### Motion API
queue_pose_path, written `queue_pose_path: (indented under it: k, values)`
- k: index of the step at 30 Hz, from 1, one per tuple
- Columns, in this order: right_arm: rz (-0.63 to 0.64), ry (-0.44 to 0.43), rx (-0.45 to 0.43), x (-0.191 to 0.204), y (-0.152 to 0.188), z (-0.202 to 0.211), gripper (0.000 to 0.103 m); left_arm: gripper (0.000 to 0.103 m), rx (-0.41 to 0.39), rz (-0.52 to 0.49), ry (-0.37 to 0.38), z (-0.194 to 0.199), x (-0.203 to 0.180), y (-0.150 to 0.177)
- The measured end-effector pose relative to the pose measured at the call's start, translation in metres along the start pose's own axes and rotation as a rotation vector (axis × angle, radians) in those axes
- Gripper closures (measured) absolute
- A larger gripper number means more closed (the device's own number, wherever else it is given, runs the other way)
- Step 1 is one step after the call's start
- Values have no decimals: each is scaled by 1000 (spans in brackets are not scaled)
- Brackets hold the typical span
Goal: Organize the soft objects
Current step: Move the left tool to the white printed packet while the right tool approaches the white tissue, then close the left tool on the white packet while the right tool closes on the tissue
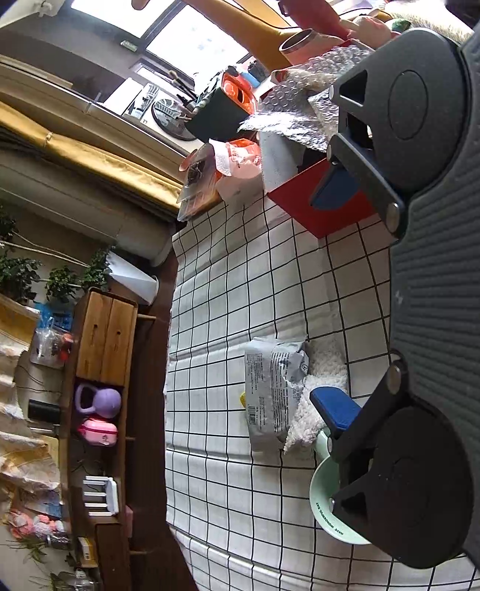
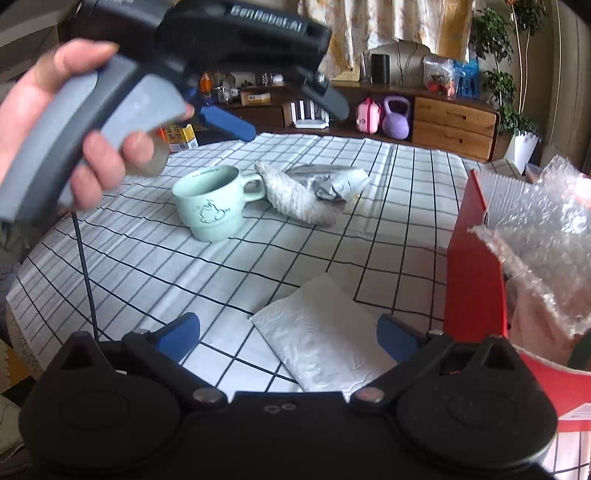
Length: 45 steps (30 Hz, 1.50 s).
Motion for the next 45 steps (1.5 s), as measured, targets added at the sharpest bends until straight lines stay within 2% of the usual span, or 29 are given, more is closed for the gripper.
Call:
queue_pose_path:
  k: [6, 14, 25, 29, 33, 35, 41, 43, 45]
  values:
    - [22, 0, 33, -3, 9, -22, 3, 1, 29, -12, -97, -50, 11, -15]
    - [12, 16, 47, -14, 17, -43, 6, 1, 64, -95, -208, -103, 7, 1]
    - [35, 18, 76, -18, 30, -58, 6, 1, 76, -138, -278, -135, 10, 19]
    - [65, 22, 82, -17, 32, -60, 7, 1, 72, -186, -302, -143, 10, 23]
    - [103, 40, 78, -17, 33, -61, 12, 2, 63, -202, -327, -146, 13, 23]
    - [102, 42, 76, -17, 33, -60, 14, 6, 57, -208, -334, -147, 15, 23]
    - [105, 43, 69, -18, 32, -59, 23, 28, 45, -218, -350, -144, 21, 20]
    - [105, 39, 67, -17, 31, -58, 27, 38, 43, -221, -362, -143, 25, 19]
    - [104, 44, 61, -17, 31, -57, 33, 39, 44, -209, -350, -142, 27, 17]
Point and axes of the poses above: each gripper's, at about its wrist camera, not at the fingertips, and z roughly against the way its jaws point, x to its left, y to its underside, the point moved 5 cm from there along -z, roughly the way its jaws point, and after that the axes turned 14 degrees about -x, right-handed, at the moved point
